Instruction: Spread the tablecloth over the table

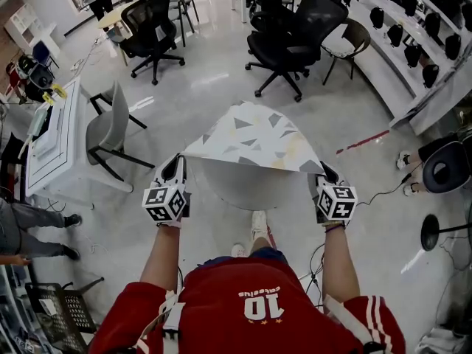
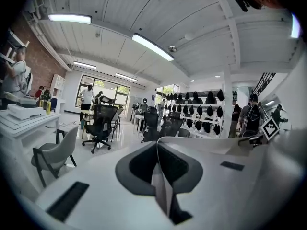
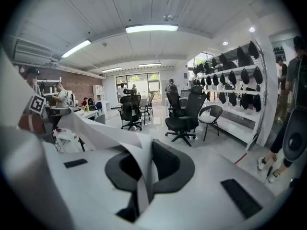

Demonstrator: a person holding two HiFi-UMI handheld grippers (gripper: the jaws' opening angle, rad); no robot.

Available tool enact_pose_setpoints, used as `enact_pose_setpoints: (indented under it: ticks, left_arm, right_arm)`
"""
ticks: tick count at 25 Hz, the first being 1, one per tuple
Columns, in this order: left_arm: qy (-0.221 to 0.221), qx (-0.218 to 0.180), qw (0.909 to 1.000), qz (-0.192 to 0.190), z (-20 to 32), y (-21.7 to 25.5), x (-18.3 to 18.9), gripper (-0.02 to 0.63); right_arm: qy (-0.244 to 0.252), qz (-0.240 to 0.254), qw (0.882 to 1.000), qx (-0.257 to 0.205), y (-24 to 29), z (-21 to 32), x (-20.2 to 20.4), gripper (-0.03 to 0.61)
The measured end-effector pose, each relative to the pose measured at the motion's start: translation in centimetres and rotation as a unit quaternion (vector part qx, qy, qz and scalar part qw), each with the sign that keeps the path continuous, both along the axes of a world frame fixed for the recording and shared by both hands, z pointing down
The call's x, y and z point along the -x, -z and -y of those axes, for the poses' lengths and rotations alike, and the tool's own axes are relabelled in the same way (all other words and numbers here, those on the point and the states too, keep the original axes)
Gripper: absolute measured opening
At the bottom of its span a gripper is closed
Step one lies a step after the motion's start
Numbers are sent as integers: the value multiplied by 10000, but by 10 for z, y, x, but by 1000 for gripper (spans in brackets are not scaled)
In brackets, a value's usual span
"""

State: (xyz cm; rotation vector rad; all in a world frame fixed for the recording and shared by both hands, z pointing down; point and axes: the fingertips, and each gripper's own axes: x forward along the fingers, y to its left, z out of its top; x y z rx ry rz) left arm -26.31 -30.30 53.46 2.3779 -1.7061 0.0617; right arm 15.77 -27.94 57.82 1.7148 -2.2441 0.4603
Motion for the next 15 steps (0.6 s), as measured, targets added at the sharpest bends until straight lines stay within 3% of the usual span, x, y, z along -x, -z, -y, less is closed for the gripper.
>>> enact_pose_setpoints:
  ticks: [15]
  left_arm:
    - [-304, 802, 9963, -29, -36, -97, -20, 9]
  right_arm:
    - [-519, 441, 9954, 671, -92, -29, -24, 28]
